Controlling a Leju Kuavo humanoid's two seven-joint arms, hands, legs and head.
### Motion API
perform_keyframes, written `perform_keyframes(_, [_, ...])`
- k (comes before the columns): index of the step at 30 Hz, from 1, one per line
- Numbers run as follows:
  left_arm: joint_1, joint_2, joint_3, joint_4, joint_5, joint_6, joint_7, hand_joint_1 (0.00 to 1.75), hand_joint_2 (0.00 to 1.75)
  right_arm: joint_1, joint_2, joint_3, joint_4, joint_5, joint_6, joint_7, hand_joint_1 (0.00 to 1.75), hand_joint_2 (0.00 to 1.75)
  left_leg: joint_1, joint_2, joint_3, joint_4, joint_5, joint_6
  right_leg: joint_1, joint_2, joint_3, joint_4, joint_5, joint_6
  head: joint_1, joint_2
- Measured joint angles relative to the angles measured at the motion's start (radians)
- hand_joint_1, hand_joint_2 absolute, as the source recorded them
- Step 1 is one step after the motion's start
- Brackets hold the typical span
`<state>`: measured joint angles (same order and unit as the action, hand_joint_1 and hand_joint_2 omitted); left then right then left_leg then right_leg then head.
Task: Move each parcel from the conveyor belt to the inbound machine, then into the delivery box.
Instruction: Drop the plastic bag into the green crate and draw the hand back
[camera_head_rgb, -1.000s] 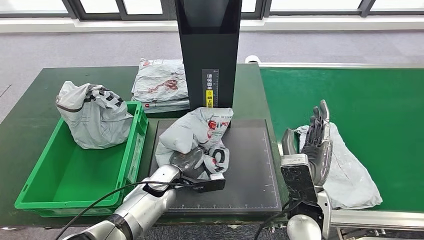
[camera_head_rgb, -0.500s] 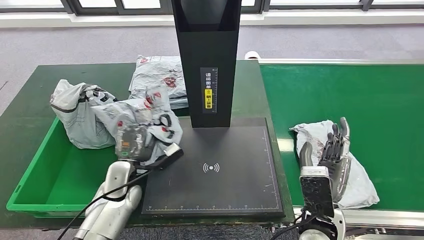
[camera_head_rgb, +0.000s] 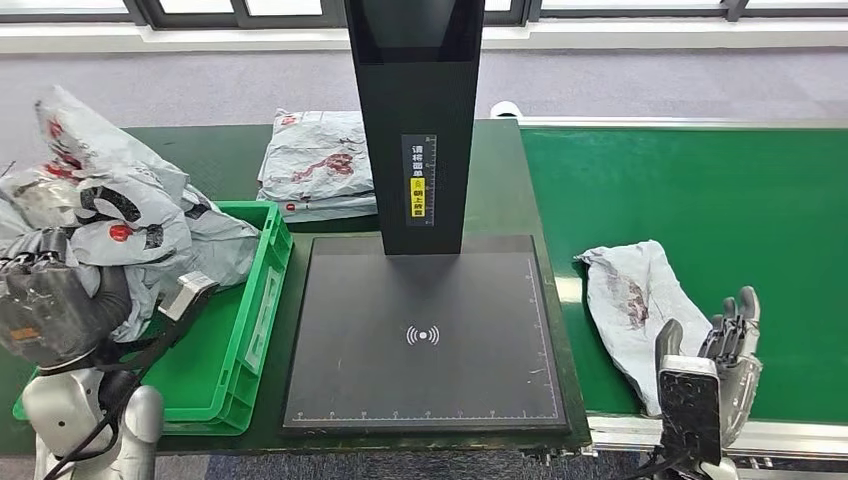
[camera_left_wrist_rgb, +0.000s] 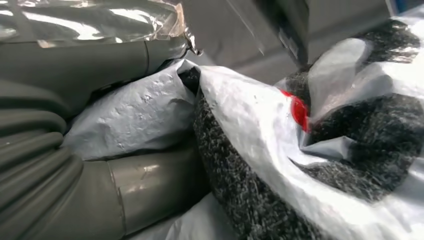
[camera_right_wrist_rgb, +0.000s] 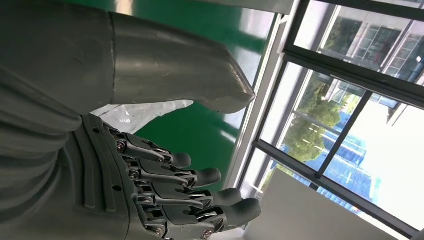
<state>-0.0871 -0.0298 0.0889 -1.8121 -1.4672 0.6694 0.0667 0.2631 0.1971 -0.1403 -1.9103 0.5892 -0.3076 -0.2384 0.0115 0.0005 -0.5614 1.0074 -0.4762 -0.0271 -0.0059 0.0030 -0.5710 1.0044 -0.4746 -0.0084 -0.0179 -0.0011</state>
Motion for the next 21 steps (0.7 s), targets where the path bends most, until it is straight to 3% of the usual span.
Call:
perform_keyframes(4, [0.001,-0.002,0.023,-0.070,-0.016,0.001,0.045,1.75,1.75,-0.001,0.002,-0.004,0.005,-0.009,0.001,0.003,0.00,1.75,0.000,0.000,0.000,0.000,0.000,0.000,0.000,0.000,0.000,0.000,0.000,0.000,0.000,0.000])
perform_keyframes(10, [-0.003,0.000,0.092,-0.098,-0.018,-0.131,0.062,1.74,1.75,-0.009,0.002,-0.005,0.019,-0.018,0.002,0.010,0.00,1.75,0.001,0.000,0.000,0.000,0.001,-0.001,0.000,0.000,0.000,0.000,0.001,-0.001,0.000,0.000])
perform_keyframes(12, [-0.006,0.018,0.093,-0.089,-0.018,-0.222,0.121,1.74,1.75,-0.014,0.002,-0.006,0.022,-0.018,0.009,0.016,0.00,1.75,0.001,0.000,0.001,0.000,0.001,-0.001,0.001,0.000,0.000,0.000,0.001,-0.001,0.000,0.000])
perform_keyframes(15, [-0.020,0.065,0.065,-0.030,-0.018,-0.432,0.231,1.75,1.75,-0.029,0.002,-0.007,0.027,-0.013,0.030,0.024,0.00,1.75,0.001,0.000,0.001,0.000,0.001,-0.001,0.001,0.000,0.000,0.000,0.001,-0.001,0.000,0.000])
perform_keyframes(18, [-0.031,0.087,0.054,0.094,-0.018,-0.570,0.227,1.75,1.75,-0.049,0.002,-0.008,0.034,-0.004,0.051,0.037,0.00,1.75,0.001,0.000,0.001,0.000,0.001,-0.001,0.001,0.000,0.000,0.000,0.001,-0.001,0.000,0.000])
perform_keyframes(19, [-0.033,0.091,0.054,0.140,-0.018,-0.588,0.215,1.67,1.75,-0.055,0.002,-0.008,0.035,-0.001,0.054,0.040,0.00,1.75,0.001,0.001,0.001,0.000,0.001,-0.001,0.001,0.001,0.000,0.000,0.001,-0.001,0.000,0.000])
perform_keyframes(20, [-0.034,0.095,0.055,0.184,-0.018,-0.598,0.204,1.30,1.75,-0.059,0.002,-0.008,0.036,0.002,0.058,0.043,0.00,1.75,0.001,0.001,0.001,0.000,0.001,-0.001,0.001,0.001,0.000,0.000,0.002,-0.001,0.000,0.000])
perform_keyframes(21, [-0.035,0.098,0.055,0.221,-0.018,-0.603,0.193,0.86,1.31,-0.061,0.002,-0.008,0.037,0.004,0.060,0.046,0.00,1.75,0.001,0.001,0.001,0.000,0.001,-0.001,0.000,0.001,-0.001,0.000,0.002,-0.001,0.000,0.000])
